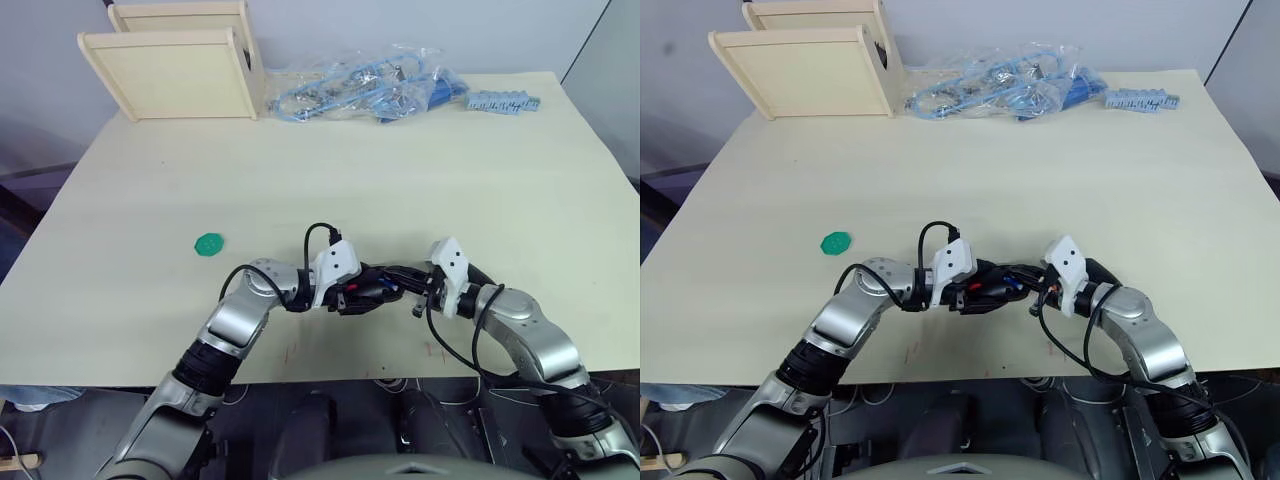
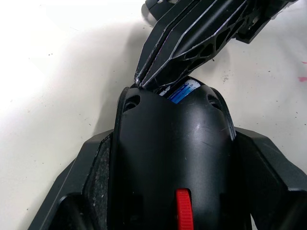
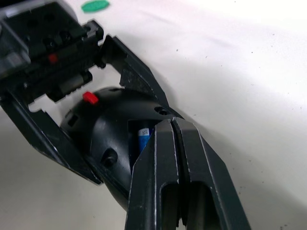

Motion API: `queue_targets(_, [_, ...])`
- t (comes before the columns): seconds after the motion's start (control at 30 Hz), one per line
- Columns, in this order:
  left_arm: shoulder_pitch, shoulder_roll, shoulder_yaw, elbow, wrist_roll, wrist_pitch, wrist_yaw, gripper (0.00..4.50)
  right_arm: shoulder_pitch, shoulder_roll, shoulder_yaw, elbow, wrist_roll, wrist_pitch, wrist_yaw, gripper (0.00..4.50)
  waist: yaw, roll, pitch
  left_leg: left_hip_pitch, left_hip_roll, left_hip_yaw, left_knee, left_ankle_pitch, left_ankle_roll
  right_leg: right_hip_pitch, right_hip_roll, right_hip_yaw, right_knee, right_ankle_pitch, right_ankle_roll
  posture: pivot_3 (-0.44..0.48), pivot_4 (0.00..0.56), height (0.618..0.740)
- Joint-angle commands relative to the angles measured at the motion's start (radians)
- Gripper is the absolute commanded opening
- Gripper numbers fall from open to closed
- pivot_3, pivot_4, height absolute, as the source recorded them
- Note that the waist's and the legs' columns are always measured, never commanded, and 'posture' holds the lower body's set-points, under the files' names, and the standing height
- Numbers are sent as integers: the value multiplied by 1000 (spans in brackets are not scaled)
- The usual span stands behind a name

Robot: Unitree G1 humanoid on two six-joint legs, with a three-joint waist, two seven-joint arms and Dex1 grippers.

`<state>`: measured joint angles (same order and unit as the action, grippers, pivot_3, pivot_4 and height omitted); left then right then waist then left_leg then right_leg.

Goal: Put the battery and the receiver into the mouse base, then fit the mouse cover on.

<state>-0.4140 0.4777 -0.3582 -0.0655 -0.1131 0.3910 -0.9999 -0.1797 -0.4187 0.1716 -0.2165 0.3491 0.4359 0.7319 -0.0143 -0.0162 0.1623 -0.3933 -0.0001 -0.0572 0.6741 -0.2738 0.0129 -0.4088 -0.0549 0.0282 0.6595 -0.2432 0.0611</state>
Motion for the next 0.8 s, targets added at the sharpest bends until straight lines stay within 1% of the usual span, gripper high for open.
queue_targets(0.03, [14,4,-18,-3,5,9,-7,2999,22,-58,-104,-50,81,17,57,0,1,0,0,0,0,0,0,0,0,0,0,0,0,0,0,0,150,740])
queue_targets(0.1, [14,4,-18,-3,6,5,-5,2999,43,-92,-128,-78,106,19,89,0,1,0,0,-1,0,0,0,0,0,0,0,0,0,0,0,0,150,740])
queue_targets(0.13, [14,3,-18,-2,6,4,-5,2999,64,-121,-137,-98,111,12,114,400,1,0,0,-1,0,0,0,0,0,0,0,0,-1,0,0,0,150,740])
queue_targets(0.17, [14,3,-18,-1,7,3,-4,2999,79,-141,-142,-111,114,7,131,520,1,1,0,-1,0,0,0,0,0,0,0,0,-1,0,0,0,150,740])
queue_targets(0.2, [13,2,-16,1,5,4,-4,2999,103,-170,-147,-130,117,-5,161,848,1,1,0,-1,0,0,0,0,0,0,0,0,0,0,0,0,150,740])
queue_targets(0.23, [13,2,-15,2,1,8,-6,2999,129,-197,-155,-151,124,-14,189,1246,1,1,0,-1,0,0,0,0,0,0,0,0,0,0,0,0,150,740])
queue_targets(0.27, [13,1,-14,3,-1,10,-7,2999,145,-213,-161,-164,130,-20,206,1845,1,1,0,-1,0,0,0,0,0,0,0,0,-1,0,0,0,150,740])
queue_targets(0.37, [13,2,-13,4,-1,8,-8,2999,196,-247,-201,-193,143,-45,230,3346,1,1,0,-1,0,0,0,0,0,0,0,0,-1,0,0,0,150,740])
queue_targets(0.4, [13,3,-12,5,-2,7,-9,2999,222,-259,-218,-203,139,-63,235,3913,2,1,0,-1,0,0,0,0,0,0,0,0,0,0,0,0,150,740])
queue_targets(0.43, [13,5,-11,6,-3,5,-9,2999,250,-266,-236,-217,143,-74,240,4352,2,1,0,-1,0,0,0,0,0,0,0,0,0,0,0,0,150,740])
queue_targets(0.47, [13,7,-10,6,-4,4,-11,2999,276,-271,-250,-230,147,-82,243,4438,2,1,0,-1,0,0,0,0,0,0,0,0,-1,0,0,0,150,740])
queue_targets(0.67, [13,12,-6,8,-7,-1,-14,2999,434,-270,-341,-306,159,-129,226,4438,1,1,0,0,0,0,0,0,0,0,0,0,0,0,0,0,150,740])
queue_targets(0.8, [14,11,-5,8,-8,-4,-15,2999,531,-255,-371,-348,144,-168,210,4438,2,1,0,-1,0,0,0,0,0,0,0,0,0,0,0,0,150,740])
